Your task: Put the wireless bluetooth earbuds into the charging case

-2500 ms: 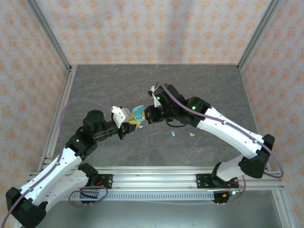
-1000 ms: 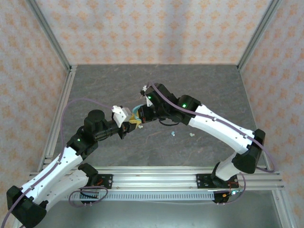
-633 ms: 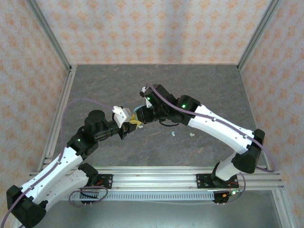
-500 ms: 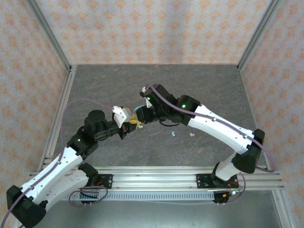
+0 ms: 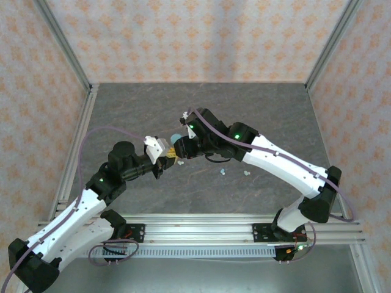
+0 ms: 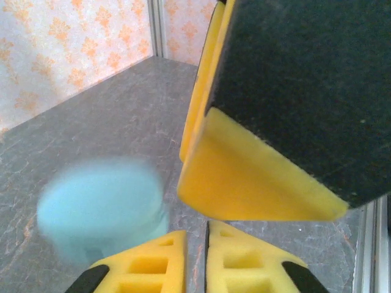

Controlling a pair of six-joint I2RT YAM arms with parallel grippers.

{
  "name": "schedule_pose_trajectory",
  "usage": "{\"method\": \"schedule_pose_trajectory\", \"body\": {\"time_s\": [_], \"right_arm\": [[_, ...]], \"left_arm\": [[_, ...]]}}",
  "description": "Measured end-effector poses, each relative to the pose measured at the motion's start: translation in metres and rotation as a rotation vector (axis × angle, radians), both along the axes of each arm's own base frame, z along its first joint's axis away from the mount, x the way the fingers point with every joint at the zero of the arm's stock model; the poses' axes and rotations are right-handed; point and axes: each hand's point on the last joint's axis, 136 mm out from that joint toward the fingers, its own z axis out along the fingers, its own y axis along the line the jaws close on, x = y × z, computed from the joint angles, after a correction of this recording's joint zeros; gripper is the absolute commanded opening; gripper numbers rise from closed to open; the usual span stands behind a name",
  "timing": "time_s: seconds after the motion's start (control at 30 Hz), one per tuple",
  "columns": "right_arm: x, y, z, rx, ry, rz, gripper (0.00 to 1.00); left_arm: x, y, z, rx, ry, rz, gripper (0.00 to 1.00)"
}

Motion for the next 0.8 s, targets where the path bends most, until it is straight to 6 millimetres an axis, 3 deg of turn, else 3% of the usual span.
{"method": "schedule_pose_trajectory", "body": {"time_s": [0.37,0.57,0.67,0.8], "right_arm": [[0.002,-0.026,0.034,0.033,-0.094,-0.067,0.38],[0.017,-0.049,0.025,-0.007,-0.095,-0.162,0.38],[0.026,-0.06,0.016,-0.022,-0.076,-0.209,0.38],[0.031,-0.071,-0.002,-0.052,-0.047,-0.244,0.38]], "left_arm": [[0.001,0.0,0.002,-0.006,-0.011,0.004,0.13],[0.008,0.006,-0.001,0.001,0.004,0.059,0.16],[0.017,0.016,-0.006,0.014,0.03,0.142,0.29],[0.038,0.039,-0.011,0.039,0.097,0.328,0.38]]}}
